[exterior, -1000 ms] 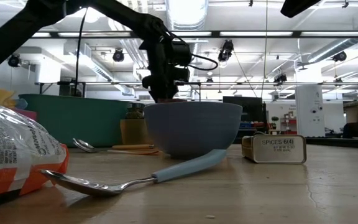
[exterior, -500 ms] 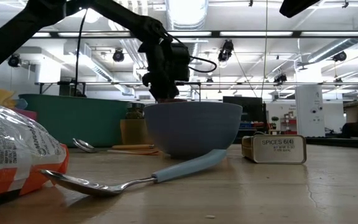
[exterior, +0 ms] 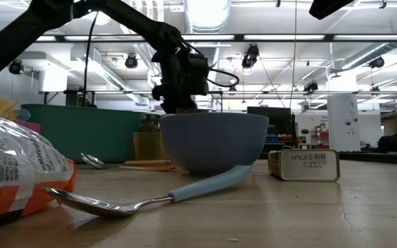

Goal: Pick & Place Food Item
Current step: Put the red spice can into the orange bin

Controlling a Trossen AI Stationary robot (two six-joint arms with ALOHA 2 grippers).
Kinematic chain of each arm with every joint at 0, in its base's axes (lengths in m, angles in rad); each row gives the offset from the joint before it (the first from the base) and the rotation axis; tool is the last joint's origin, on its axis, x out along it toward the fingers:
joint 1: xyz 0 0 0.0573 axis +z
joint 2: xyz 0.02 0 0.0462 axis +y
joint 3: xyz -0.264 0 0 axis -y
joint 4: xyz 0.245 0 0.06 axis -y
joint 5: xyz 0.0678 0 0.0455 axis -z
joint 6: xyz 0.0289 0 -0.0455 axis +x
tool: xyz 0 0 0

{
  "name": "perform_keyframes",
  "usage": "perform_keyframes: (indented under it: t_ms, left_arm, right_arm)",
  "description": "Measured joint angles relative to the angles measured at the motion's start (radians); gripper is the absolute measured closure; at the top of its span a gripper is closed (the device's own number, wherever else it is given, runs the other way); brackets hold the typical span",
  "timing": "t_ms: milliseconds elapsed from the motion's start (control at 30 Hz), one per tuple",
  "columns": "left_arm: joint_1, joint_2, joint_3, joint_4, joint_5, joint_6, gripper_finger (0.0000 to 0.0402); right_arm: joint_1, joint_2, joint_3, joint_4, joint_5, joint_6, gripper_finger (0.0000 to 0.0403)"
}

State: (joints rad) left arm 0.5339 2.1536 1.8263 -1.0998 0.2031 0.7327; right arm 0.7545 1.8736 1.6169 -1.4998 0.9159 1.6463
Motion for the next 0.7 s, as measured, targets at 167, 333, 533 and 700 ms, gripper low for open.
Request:
perform_keyframes:
  t_ms: [167, 333, 533, 700]
  left_arm:
    - [0.0, 0.0, 0.0, -0.004, 0.0, -0.007, 0.0203]
    - [0.0, 0.0, 0.0, -0.004, 0.0, -0.007, 0.0203]
    - [0.0, 0.007, 0.0, -0.004, 0.003, -0.009, 0.0203]
    - [0.0, 0.037, -0.002, -0.004, 0.004, -0.016, 0.0203]
  right_arm:
    - [0.0, 0.0, 0.0, 0.008, 0.0, 0.0, 0.0347]
    - [0.0, 0.0, 0.0, 0.015, 0.0, -0.005, 0.0347]
    - [0.0, 0.0, 0.0, 0.017, -0.001, -0.008, 0.0347]
    - [0.0, 0.0, -0.001, 0.018, -0.001, -0.008, 0.0347]
